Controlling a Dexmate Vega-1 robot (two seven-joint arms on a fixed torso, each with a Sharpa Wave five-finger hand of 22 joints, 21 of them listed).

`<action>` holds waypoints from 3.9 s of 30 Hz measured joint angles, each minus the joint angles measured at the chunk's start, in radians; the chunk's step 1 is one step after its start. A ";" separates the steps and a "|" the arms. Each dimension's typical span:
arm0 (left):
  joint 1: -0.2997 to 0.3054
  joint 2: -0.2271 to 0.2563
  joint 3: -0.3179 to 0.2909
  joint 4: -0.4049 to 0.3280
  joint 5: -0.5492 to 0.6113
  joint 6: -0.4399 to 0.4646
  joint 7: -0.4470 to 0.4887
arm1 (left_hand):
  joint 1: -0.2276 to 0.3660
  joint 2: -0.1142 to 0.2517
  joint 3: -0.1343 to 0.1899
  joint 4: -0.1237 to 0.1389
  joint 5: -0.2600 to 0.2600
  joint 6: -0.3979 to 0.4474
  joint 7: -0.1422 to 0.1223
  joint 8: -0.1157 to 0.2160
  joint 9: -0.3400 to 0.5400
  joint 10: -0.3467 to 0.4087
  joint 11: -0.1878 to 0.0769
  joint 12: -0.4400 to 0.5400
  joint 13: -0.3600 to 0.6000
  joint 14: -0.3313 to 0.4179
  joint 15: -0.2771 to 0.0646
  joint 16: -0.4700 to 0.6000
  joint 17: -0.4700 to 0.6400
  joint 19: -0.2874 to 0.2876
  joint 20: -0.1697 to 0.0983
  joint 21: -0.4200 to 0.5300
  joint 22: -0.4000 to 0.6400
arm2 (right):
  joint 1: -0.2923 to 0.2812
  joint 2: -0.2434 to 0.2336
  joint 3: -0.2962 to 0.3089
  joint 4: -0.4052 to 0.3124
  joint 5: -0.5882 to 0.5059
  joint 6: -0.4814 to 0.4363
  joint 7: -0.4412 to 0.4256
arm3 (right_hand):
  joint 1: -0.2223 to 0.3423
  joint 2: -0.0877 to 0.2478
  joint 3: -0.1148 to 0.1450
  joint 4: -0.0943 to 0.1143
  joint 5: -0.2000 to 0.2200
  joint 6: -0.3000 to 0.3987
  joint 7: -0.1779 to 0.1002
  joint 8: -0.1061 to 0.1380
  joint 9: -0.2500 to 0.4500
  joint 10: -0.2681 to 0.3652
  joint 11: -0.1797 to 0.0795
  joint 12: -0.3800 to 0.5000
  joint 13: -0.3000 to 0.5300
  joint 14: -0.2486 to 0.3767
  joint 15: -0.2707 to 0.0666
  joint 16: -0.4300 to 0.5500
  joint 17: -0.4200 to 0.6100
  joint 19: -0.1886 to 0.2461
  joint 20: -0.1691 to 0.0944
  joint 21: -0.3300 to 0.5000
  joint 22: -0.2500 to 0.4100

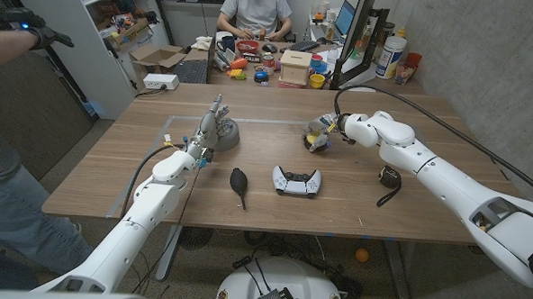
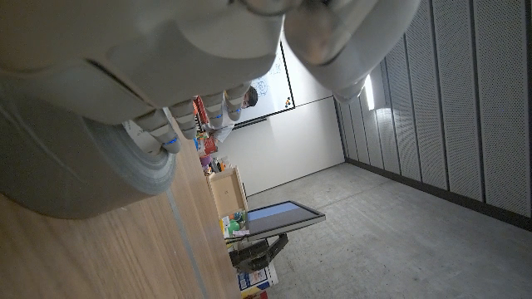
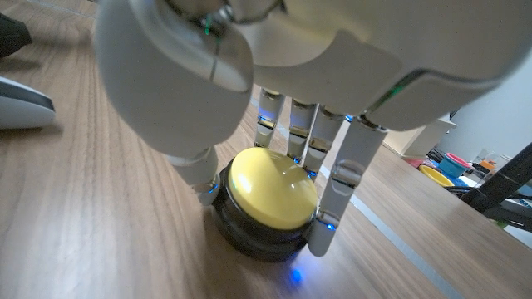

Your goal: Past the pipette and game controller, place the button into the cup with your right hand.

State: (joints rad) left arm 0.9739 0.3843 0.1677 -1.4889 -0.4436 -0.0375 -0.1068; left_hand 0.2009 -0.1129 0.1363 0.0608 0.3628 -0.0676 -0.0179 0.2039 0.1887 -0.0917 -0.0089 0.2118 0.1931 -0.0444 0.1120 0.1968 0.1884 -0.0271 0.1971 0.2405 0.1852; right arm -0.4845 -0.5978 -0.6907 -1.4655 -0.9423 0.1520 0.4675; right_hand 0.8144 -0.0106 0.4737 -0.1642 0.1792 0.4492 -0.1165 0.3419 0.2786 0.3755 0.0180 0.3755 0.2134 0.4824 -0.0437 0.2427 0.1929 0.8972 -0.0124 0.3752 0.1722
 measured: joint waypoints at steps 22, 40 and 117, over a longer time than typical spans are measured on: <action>-0.006 0.018 0.008 -0.061 0.019 0.027 0.004 | 0.005 0.005 -0.004 -0.004 0.000 0.000 0.000 0.000 0.000 0.000 0.000 0.000 0.000 0.000 0.000 0.000 0.000 0.009 0.019 -0.003 0.001 | -0.041 -0.030 0.054 -0.140 -0.028 -0.063 0.018 | 0.012 0.004 0.000 0.001 0.002 0.001 -0.001 0.000 0.007 0.012 -0.005 0.000 -0.006 0.013 -0.005 -0.003 0.005 0.000 0.000 -0.010 0.000; -0.003 0.032 0.010 -0.102 0.026 0.040 0.015 | 0.008 0.008 -0.008 0.000 0.004 0.005 0.005 0.000 0.000 0.000 0.000 0.000 0.000 0.004 0.004 0.000 0.000 0.011 0.017 -0.003 0.001 | -0.059 -0.058 0.103 -0.229 -0.051 -0.107 0.043 | 0.012 0.004 0.000 0.001 0.002 0.001 -0.001 -0.002 0.012 0.025 -0.007 0.000 -0.006 0.013 -0.005 -0.003 0.005 -0.007 0.007 -0.017 0.003; 0.068 0.107 -0.040 -0.286 0.034 0.088 0.083 | 0.017 0.017 -0.020 -0.003 0.007 0.011 0.000 0.000 0.000 0.009 0.002 0.000 0.000 0.004 0.004 0.000 0.005 0.011 0.017 -0.015 0.001 | -0.175 -0.220 0.304 -0.318 -0.061 -0.357 0.066 | 0.012 0.007 0.007 0.008 0.006 0.037 -0.001 0.006 0.025 0.046 -0.018 -0.010 -0.006 0.034 -0.005 -0.023 0.002 -0.028 0.022 -0.050 0.003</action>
State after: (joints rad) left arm 1.0415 0.4909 0.1273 -1.7753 -0.4092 0.0508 -0.0241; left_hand 0.2180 -0.0958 0.1168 0.0581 0.3700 -0.0570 -0.0178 0.2040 0.1886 -0.0828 -0.0071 0.2118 0.1929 -0.0401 0.1164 0.1968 0.1932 -0.0164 0.2145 0.2254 0.1859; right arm -0.6591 -0.8177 -0.3869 -1.7835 -1.0034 -0.2052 0.5338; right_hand 0.8261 -0.0037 0.4805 -0.1566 0.1853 0.4864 -0.1177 0.3476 0.3039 0.4217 0.0001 0.3656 0.2074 0.5166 -0.0483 0.2196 0.1950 0.8688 0.0092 0.3250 0.1748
